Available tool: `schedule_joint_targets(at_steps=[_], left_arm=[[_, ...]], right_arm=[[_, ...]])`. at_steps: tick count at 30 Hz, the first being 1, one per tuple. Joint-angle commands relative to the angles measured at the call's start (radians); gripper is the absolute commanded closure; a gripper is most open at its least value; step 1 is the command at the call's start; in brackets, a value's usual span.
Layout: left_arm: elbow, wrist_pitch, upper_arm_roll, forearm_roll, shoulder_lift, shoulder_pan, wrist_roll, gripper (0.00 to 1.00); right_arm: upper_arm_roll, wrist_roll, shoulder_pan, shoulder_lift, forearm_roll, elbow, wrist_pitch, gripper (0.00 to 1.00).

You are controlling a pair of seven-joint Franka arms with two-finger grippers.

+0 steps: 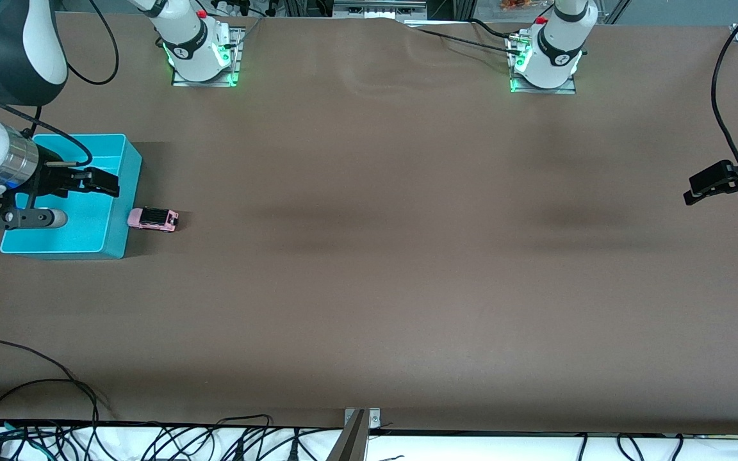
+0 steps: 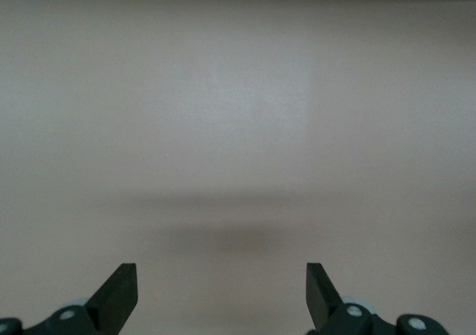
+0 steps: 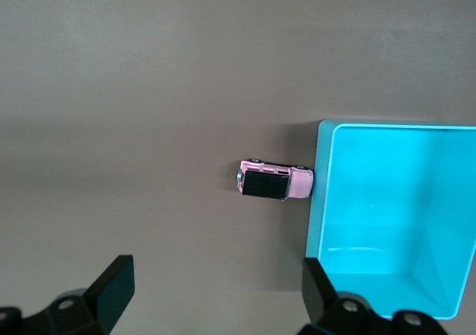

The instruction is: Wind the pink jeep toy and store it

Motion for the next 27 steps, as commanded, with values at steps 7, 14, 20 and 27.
schedule_joint_targets(at_steps=[7, 14, 20, 27], left_arm=[[-0.006, -0.008, -0.001, -0.010, -0.007, 0.006, 0.018, 0.00], [-0.006, -0.008, -0.001, -0.010, -0.007, 0.006, 0.018, 0.00], [-0.006, -0.008, -0.003, -0.010, -0.007, 0.006, 0.018, 0.00], [-0.006, -0.008, -0.001, -0.010, -0.007, 0.006, 0.018, 0.00]], right_arm=[[0.000, -0.014, -0.018, 0.031, 0.020, 0.009, -0.023, 0.00], [0.001, -0.030, -0.058, 0.036, 0.020, -0.045, 0.022, 0.00], [0.005, -0.030, -0.069, 0.003, 0.017, -0.166, 0.149, 0.00], [0.006, -0.030, -0.081, -0.009, 0.015, -0.274, 0.272, 0.00]])
